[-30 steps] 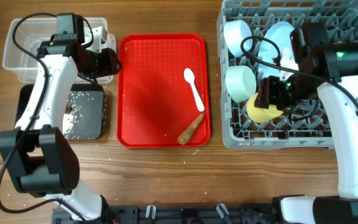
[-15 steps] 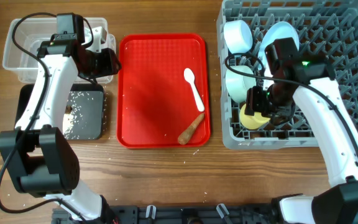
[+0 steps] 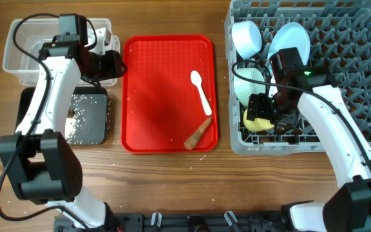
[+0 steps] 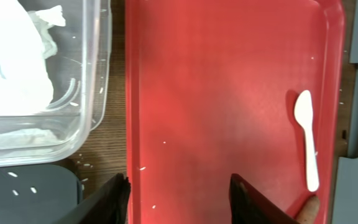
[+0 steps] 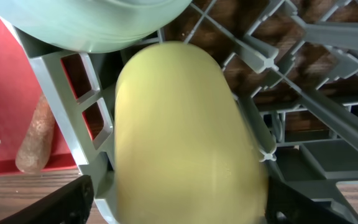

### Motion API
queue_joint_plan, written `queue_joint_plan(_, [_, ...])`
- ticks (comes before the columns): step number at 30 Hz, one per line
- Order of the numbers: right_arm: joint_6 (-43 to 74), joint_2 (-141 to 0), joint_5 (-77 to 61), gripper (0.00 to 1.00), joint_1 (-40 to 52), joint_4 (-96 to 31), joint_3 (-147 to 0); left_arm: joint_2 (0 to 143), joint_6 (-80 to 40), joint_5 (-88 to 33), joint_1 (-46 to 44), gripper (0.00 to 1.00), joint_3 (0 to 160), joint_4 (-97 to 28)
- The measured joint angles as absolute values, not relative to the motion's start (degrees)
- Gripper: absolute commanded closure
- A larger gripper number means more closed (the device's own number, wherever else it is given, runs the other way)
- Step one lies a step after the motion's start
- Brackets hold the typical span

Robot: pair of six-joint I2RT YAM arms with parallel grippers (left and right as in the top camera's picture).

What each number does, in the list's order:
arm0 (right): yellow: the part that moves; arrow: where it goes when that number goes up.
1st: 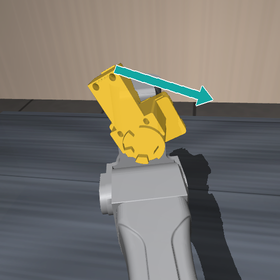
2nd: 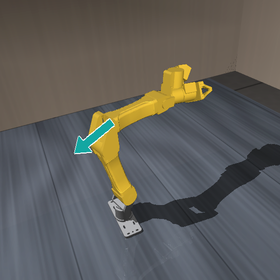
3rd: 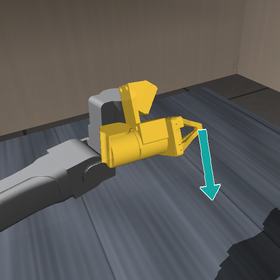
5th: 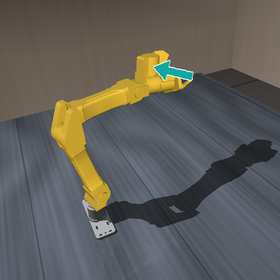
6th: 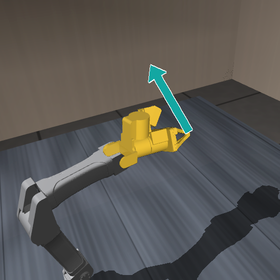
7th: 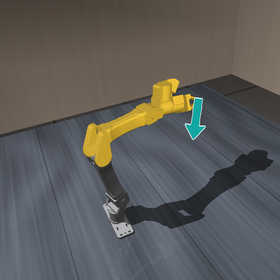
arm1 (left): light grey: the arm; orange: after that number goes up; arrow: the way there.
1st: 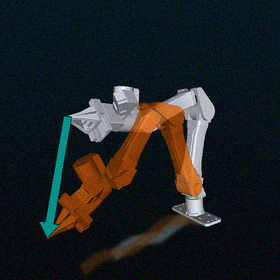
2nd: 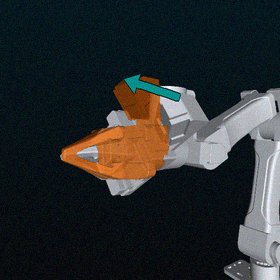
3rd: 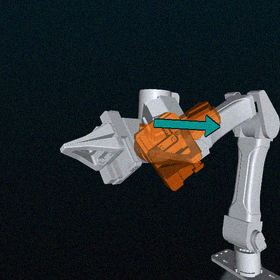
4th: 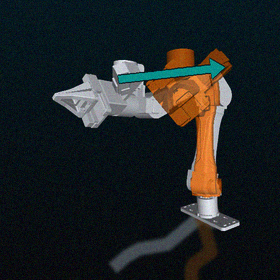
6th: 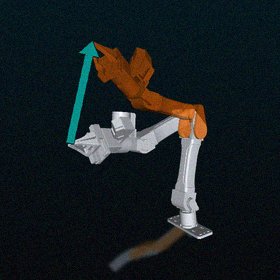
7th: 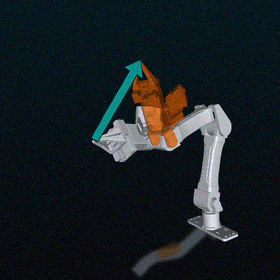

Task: Sort waste into correct bins and load items into the dishwasher rack
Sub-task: 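Grasp the brown scrap on the red tray with the left gripper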

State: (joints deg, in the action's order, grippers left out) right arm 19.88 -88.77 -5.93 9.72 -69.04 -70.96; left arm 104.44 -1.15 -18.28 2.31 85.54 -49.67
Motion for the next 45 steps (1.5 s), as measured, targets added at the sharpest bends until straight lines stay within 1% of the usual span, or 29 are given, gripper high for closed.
queue_joint_plan(2, [20.2,-88.9,-5.9,0.07,9.7,-69.6,-72.5,104.4,-1.1,-19.4,2.3,0.46,85.5,-49.8])
queue_joint_plan(5, [20.3,-89.1,-6.0,0.07,9.7,-70.2,-78.5,104.4,-1.1,-19.9,1.2,0.47,85.6,-52.1])
queue_joint_plan(8, [20.3,-89.0,-5.8,0.03,9.7,-70.2,-83.7,104.4,-1.1,-20.1,-1.5,0.48,85.6,-55.9])
queue_joint_plan(10, [20.0,-89.1,-4.6,0.02,9.7,-69.8,-86.3,104.4,-1.1,-20.3,-5.7,0.47,85.6,-60.8])
queue_joint_plan(12, [19.9,-89.0,-3.6,0.01,9.3,-68.9,-87.0,104.4,-1.1,-19.9,-10.5,0.43,85.6,-63.3])
queue_joint_plan(14, [19.5,-89.0,-2.8,0.01,8.4,-68.1,-87.0,104.4,-0.8,-19.0,-15.0,0.34,85.6,-63.9])
queue_joint_plan(15, [19.3,-89.0,-2.4,0.01,7.9,-67.6,-87.0,104.4,-0.7,-17.2,-18.5,0.32,85.6,-63.9])
queue_joint_plan(20, [19.0,-89.0,-2.3,0.01,7.3,-67.0,-87.0,104.8,-0.6,-10.3,-29.7,0.3,85.6,-62.4])
queue_joint_plan(21, [19.0,-89.0,-2.3,0.0,7.3,-67.0,-87.0,105.1,-0.6,-10.0,-30.9,0.27,85.6,-62.2])
queue_joint_plan(23, [19.0,-89.0,-2.3,0.01,7.3,-67.0,-87.0,106.5,-0.4,-9.2,-33.4,0.24,85.6,-61.0])
queue_joint_plan(28, [18.8,-89.0,-2.3,0.01,7.3,-67.0,-87.0,112.4,0.2,-8.7,-37.9,0.23,85.6,-59.7])
queue_joint_plan(29, [18.8,-89.0,-2.3,0.0,7.3,-67.0,-87.0,113.3,0.2,-8.6,-38.3,0.19,85.6,-59.5])
queue_joint_plan(32, [18.8,-89.0,-2.3,0.0,7.3,-67.0,-87.0,115.2,0.4,-8.6,-39.0,0.13,85.6,-57.7])
queue_joint_plan(34, [18.8,-89.0,-2.3,0.01,7.3,-67.0,-87.0,116.7,0.4,-8.6,-39.5,0.14,85.6,-56.7])
queue_joint_plan(36, [18.8,-89.0,-2.3,0.0,7.3,-67.0,-87.0,118.4,0.6,-8.6,-39.9,0.23,85.6,-56.5])
queue_joint_plan(38, [18.8,-89.0,-2.3,0.01,7.3,-67.0,-87.0,120.7,0.9,-8.2,-40.3,0.39,86.0,-56.9])
queue_joint_plan(40, [18.8,-89.0,-2.2,0.01,7.3,-67.0,-87.0,120.9,0.8,-8.0,-40.4,0.69,86.1,-56.5])
queue_joint_plan(41, [18.8,-89.0,-2.2,0.01,7.3,-67.0,-87.0,120.9,0.9,-7.9,-40.4,0.8,86.1,-56.5])
queue_joint_plan(43, [18.8,-89.0,-2.2,0.0,7.3,-67.0,-87.0,121.1,0.8,-8.2,-40.4,0.93,86.1,-56.5])
queue_joint_plan(44, [18.8,-89.0,-2.2,0.01,7.3,-67.0,-87.0,121.2,1.1,-8.4,-40.5,0.96,86.1,-56.5])
queue_joint_plan(45, [18.8,-89.0,-2.2,0.0,7.3,-67.0,-87.0,121.2,1.3,-8.4,-40.5,0.96,86.1,-56.6])
